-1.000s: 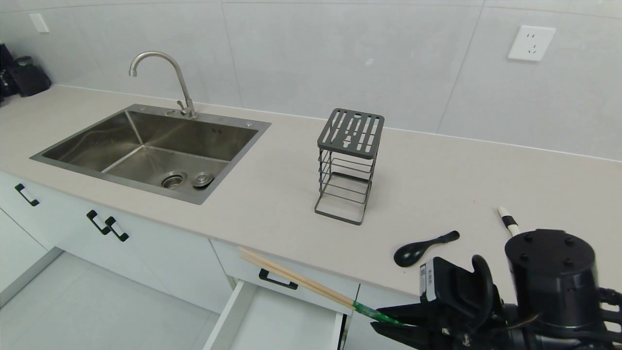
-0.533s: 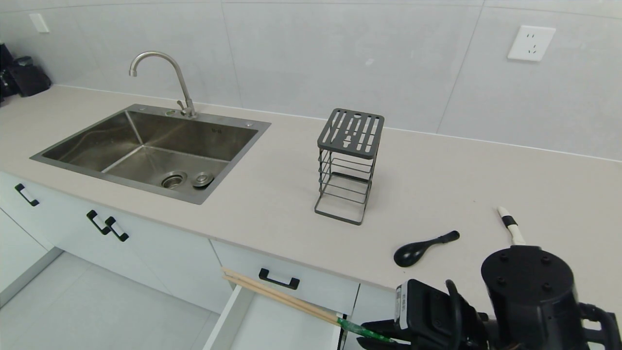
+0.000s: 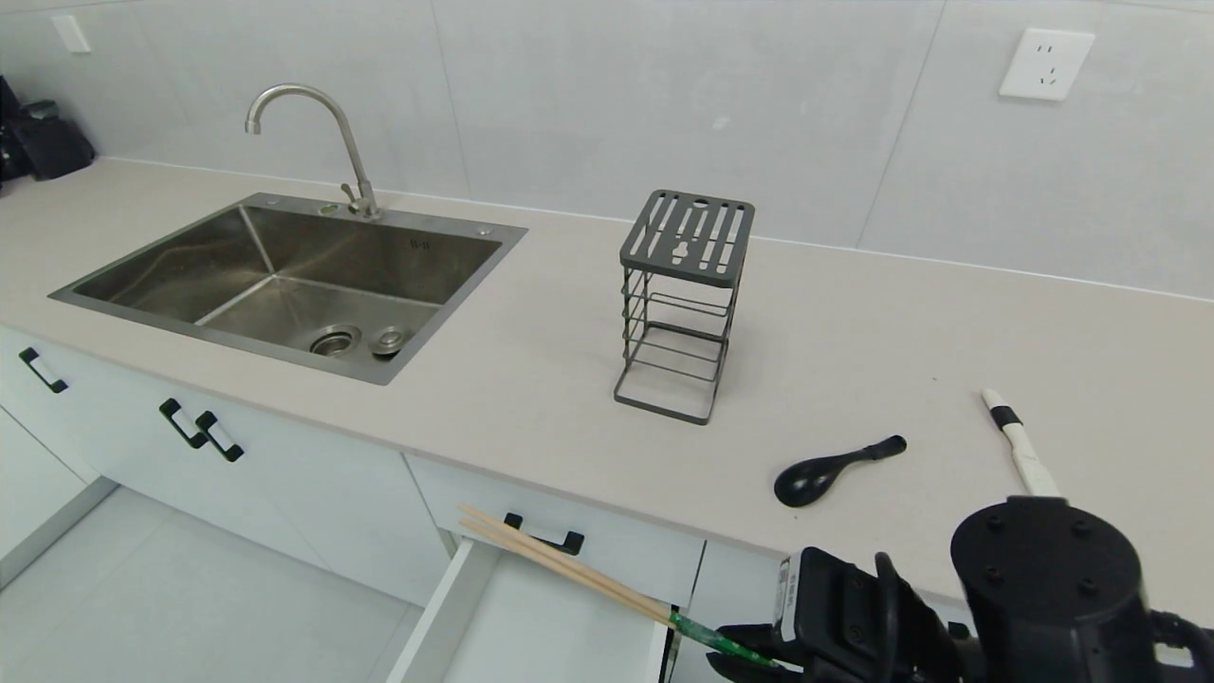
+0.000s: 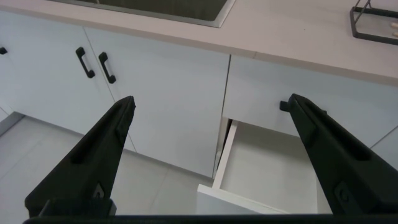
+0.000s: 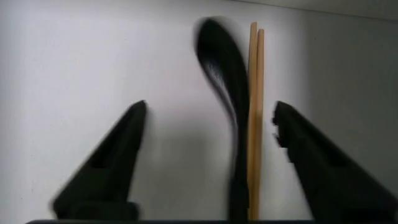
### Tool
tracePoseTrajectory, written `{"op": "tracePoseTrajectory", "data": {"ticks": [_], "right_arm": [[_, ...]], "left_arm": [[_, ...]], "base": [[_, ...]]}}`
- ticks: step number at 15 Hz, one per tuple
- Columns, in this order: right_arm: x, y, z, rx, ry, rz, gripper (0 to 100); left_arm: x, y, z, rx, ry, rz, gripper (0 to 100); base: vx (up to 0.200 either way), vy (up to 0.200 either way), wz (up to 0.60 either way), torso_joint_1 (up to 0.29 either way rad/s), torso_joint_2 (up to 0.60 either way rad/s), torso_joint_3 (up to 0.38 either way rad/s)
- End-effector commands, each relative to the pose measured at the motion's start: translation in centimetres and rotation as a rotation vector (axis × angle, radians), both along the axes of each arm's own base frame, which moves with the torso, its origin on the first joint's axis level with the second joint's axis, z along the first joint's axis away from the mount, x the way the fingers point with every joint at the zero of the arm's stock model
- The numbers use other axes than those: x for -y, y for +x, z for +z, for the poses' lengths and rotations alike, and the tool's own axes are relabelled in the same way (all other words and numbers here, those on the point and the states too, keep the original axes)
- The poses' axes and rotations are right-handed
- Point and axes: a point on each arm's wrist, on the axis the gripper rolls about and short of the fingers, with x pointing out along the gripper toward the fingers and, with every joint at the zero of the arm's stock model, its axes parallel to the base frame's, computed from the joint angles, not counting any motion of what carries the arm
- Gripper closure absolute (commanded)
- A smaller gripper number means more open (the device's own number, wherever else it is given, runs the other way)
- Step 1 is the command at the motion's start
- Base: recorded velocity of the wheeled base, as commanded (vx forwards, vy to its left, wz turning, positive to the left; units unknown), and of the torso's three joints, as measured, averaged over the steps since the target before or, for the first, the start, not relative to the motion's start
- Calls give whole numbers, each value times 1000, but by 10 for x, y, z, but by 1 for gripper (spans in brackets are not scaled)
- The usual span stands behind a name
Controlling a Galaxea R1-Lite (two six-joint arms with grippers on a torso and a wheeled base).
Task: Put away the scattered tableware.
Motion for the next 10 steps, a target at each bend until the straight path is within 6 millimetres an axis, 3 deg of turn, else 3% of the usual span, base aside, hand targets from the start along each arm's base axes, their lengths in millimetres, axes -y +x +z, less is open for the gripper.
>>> {"op": "tracePoseTrajectory", "data": {"ticks": [1,10], "right_arm": [[3,-5,4,10,13,6,100],[6,-18,-3,4,-11,47,100]], "left_arm": [[0,0,0,0,-1,0,0],[0,0,0,1,-1,0,0]], "base": [[0,0,0,-85,154,90],[0,0,0,-94,193,97]]}}
